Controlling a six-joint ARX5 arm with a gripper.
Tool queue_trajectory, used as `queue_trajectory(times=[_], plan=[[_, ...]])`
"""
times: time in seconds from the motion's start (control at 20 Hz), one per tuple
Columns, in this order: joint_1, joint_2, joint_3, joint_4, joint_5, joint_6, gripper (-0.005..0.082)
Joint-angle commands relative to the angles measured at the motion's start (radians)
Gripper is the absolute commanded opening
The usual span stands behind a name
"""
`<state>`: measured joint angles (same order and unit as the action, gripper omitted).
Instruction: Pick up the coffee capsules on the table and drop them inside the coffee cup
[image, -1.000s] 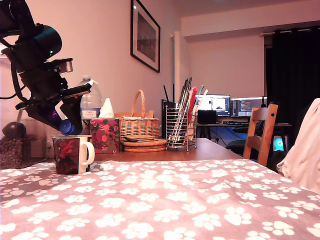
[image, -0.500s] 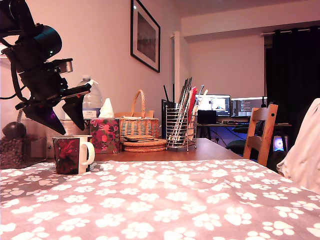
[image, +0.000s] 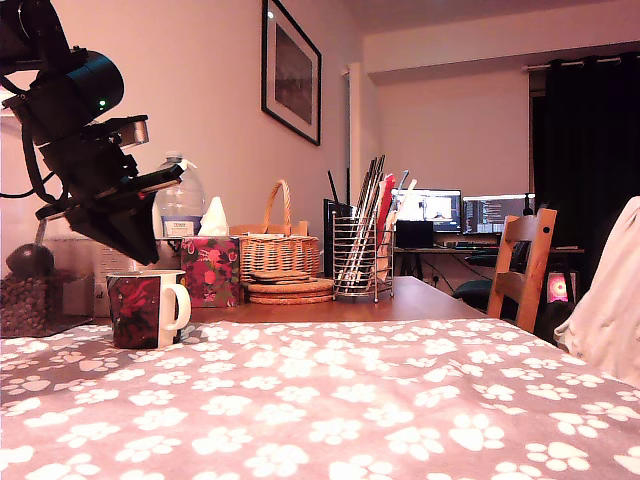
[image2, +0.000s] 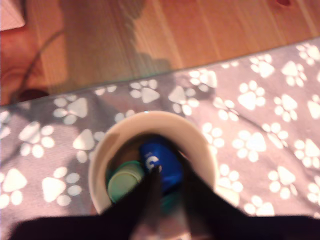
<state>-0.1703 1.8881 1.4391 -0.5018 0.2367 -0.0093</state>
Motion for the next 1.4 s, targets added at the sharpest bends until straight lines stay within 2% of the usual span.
queue_trajectory(times=[0.0, 0.45, 0.6, 0.85, 1.05, 1.35], plan=[[-0.013, -0.027, 0.007, 0.002, 0.006, 0.011, -0.0021], [-0.055, -0.117, 0.002, 0.002, 0.0, 0.018, -0.0021], [-0.055, -0.166, -0.043, 0.023, -0.004, 0.019, -0.0021], [-0.052, -0.311, -0.246, 0.164, -0.013, 0.021, -0.0021], [-0.039, -0.45, -0.435, 0.309, -0.009, 0.044, -0.0021], [0.026, -0.628, -0.634, 0.38, -0.008, 0.038, -0.0021]])
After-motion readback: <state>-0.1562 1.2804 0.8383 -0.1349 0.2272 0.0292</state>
